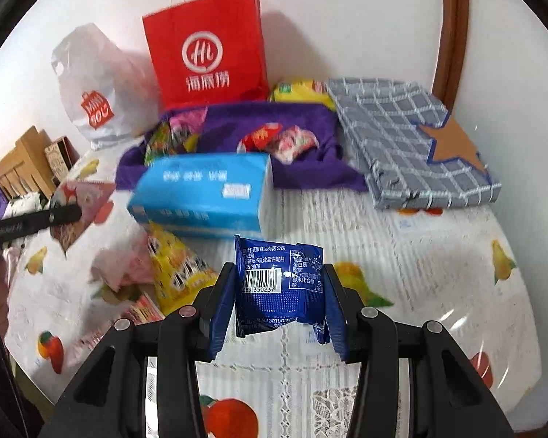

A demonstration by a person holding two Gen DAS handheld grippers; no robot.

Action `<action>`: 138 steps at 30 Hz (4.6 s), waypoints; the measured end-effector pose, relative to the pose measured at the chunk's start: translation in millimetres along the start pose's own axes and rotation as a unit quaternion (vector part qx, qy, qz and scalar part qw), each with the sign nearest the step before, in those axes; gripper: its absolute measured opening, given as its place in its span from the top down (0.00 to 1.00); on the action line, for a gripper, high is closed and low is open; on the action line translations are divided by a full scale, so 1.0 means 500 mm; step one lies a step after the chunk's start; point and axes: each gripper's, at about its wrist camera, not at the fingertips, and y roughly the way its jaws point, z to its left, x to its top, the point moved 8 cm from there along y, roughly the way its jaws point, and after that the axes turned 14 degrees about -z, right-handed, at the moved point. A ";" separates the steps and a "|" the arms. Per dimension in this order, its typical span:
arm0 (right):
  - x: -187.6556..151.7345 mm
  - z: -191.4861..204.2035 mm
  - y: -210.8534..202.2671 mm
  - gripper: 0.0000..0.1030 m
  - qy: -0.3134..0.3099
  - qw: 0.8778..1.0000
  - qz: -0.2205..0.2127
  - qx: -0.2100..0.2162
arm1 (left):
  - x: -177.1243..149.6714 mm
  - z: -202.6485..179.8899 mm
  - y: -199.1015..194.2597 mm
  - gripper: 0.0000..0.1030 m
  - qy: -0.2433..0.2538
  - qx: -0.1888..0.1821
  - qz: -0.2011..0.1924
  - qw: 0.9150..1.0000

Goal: Organize snacks
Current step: 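Carry the blue packet and pink panda bag up onto the purple towel, then open the right tool releasing the blue packet while the left releases the pink bag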

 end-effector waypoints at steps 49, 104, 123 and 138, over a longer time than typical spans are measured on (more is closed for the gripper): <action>0.285 0.026 0.068 0.56 0.005 0.998 -0.062 0.018 | 0.242 -0.103 -0.006 0.62 0.036 -0.010 -0.085 0.996; 0.240 -0.024 0.562 0.49 0.009 0.995 0.096 0.035 | 0.286 0.009 0.368 0.62 -0.033 -0.019 0.016 0.999; 0.306 0.008 0.476 0.28 -0.008 0.998 0.044 0.041 | 0.277 -0.046 0.374 0.38 -0.005 -0.015 0.024 1.000; 0.293 0.002 0.257 0.28 0.014 0.999 -0.007 0.028 | 0.342 -0.102 0.205 0.37 0.037 -0.023 -0.060 0.997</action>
